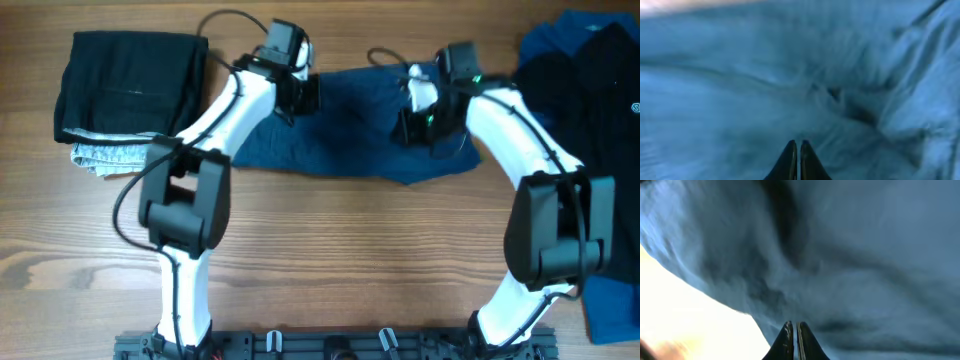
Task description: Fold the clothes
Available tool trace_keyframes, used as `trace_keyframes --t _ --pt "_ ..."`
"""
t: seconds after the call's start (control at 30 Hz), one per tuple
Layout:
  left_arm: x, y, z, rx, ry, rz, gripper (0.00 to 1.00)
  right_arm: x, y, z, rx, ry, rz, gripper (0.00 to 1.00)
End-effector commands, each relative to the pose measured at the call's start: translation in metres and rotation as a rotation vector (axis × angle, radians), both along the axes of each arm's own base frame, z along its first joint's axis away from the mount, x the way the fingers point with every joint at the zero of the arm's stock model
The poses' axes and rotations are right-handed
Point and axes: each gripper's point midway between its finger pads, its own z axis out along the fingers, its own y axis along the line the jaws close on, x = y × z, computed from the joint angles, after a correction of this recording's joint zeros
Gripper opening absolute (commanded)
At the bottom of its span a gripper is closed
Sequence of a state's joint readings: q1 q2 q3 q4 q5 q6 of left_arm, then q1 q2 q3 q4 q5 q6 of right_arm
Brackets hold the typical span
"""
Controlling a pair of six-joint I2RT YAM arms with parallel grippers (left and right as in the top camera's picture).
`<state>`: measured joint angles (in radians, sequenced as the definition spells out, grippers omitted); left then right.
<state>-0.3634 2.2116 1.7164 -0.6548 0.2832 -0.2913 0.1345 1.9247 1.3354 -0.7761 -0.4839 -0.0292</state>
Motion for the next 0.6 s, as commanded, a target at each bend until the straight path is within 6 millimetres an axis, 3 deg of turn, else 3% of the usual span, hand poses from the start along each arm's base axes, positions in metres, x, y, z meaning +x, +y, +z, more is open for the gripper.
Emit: trace_keyframes --t 0.0,0.13,0.2,0.33,0.4,0.57 --pt "-0.011 -0.009 -0.031 -0.009 0.071 -0.019 0.05 -0.022 -0.007 -0.042 -0.024 0.05 -0.013 0.04" --pt "-0.011 0.007 -0.058 0.044 0.112 0.012 0.04 -0.039 -0.046 -0.084 -0.217 0.116 -0.234 0.04" --pt "-0.012 0.025 -0.065 0.101 0.135 0.044 0.04 -0.056 -0.061 -0.089 -0.275 0.201 -0.307 0.04" --pt "-0.009 0.054 -0.07 0.172 0.146 0.095 0.04 -0.064 -0.076 -0.091 -0.327 0.239 -0.346 0.04" --pt "-0.004 0.061 -0.064 0.166 0.135 0.112 0.04 -0.064 -0.075 -0.091 -0.323 0.238 -0.346 0.04" --pt "0.014 0.078 -0.007 0.155 0.017 0.163 0.04 -0.064 -0.075 -0.091 -0.324 0.238 -0.345 0.08"
